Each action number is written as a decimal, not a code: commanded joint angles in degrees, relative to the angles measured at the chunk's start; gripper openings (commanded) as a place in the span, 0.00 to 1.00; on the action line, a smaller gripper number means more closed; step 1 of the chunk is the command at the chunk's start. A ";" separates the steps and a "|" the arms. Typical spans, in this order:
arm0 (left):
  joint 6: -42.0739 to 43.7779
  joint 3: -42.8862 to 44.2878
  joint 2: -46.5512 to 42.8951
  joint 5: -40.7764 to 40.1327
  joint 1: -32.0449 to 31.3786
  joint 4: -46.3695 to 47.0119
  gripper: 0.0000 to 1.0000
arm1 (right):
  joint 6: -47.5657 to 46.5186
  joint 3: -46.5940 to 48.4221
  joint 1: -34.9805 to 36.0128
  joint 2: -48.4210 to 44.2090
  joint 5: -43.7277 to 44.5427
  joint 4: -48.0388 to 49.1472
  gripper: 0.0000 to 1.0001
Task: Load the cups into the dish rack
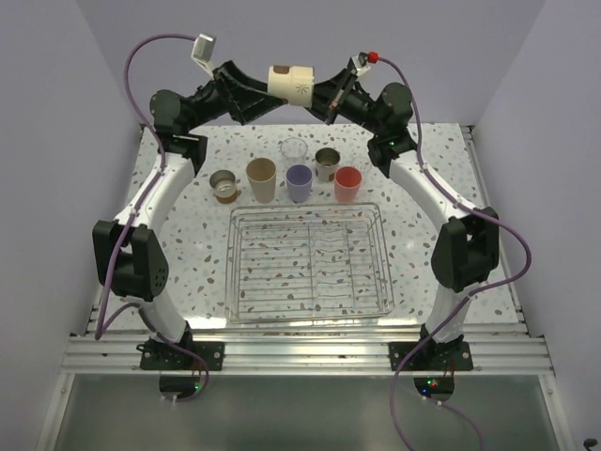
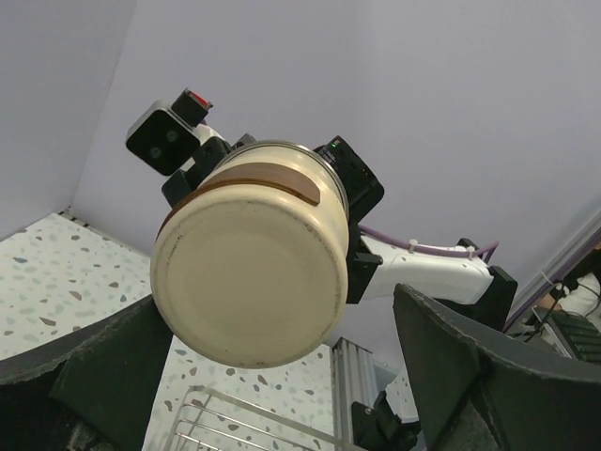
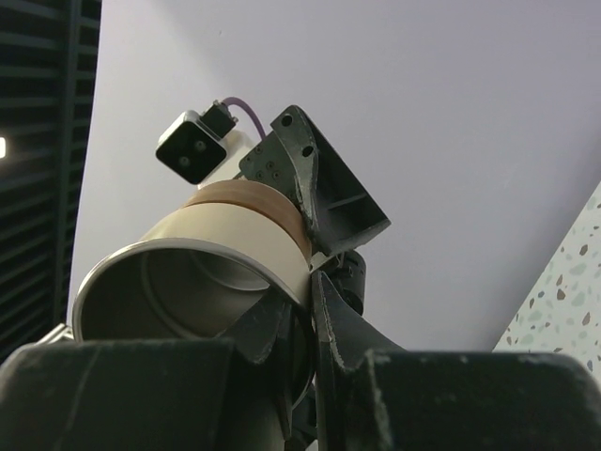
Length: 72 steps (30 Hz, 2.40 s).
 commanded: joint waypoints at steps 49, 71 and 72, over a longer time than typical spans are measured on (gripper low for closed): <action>58.16 -29.18 -25.50 -54.47 -17.71 -77.78 0.00 | -51.50 2.04 -5.78 -18.34 26.70 -79.39 0.67; 56.92 -28.84 -13.37 -68.89 -17.71 -77.51 0.00 | -52.64 2.04 -5.78 -15.62 26.69 -79.47 0.67; 56.92 -28.49 -13.19 -68.90 -17.71 -78.03 0.05 | -52.64 2.13 -5.87 -15.36 26.69 -79.39 0.67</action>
